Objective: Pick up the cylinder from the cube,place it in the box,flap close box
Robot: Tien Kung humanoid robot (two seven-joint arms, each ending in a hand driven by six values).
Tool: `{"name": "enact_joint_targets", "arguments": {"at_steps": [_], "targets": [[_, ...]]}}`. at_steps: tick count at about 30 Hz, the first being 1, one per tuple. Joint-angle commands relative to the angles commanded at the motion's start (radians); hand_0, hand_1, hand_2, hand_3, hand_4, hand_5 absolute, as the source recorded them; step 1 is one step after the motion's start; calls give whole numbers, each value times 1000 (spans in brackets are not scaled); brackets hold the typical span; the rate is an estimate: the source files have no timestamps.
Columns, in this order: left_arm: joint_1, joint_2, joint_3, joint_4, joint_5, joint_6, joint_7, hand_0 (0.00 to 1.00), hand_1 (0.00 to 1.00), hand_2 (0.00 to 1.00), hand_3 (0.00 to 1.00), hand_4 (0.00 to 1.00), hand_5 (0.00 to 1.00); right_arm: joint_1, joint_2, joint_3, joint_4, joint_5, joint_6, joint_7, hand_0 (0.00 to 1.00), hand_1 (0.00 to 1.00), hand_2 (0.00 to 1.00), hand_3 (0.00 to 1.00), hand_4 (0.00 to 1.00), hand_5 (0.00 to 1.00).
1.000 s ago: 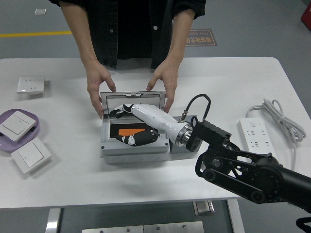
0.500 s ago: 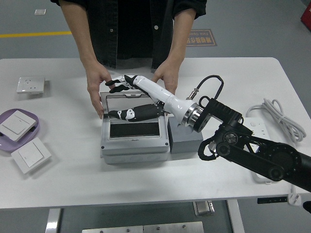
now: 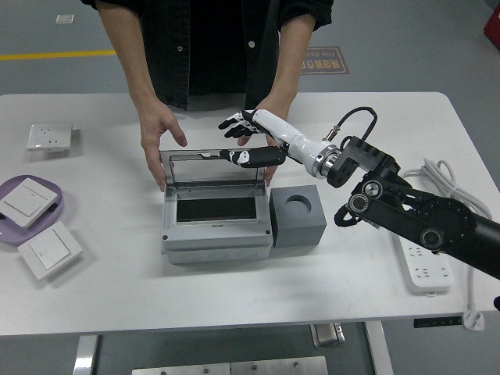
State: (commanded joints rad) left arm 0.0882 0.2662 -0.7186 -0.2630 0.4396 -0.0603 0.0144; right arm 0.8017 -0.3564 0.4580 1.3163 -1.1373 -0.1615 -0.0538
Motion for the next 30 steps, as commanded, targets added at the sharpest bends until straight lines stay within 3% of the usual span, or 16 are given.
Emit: {"name": "enact_joint_targets", "arguments": {"at_steps": [15,23,30], "targets": [[-2,0,-16,-3,17,1,1,610,623,623,639,692,244,-74,-85,-16,265,-55,-27,-17,758,682,682,722,709,333],[0,-4,-38,-8,36,1,2,611,623,623,638,694,244,-130,-104,-45,270,-21,-16,-10,740,682,683,722,700,342],[8,-3,-41,-8,34,2,1,610,623,624,639,697,242,-156,-139,31,314,-34,-19,-8,739,681,689,733,691,345]]}}
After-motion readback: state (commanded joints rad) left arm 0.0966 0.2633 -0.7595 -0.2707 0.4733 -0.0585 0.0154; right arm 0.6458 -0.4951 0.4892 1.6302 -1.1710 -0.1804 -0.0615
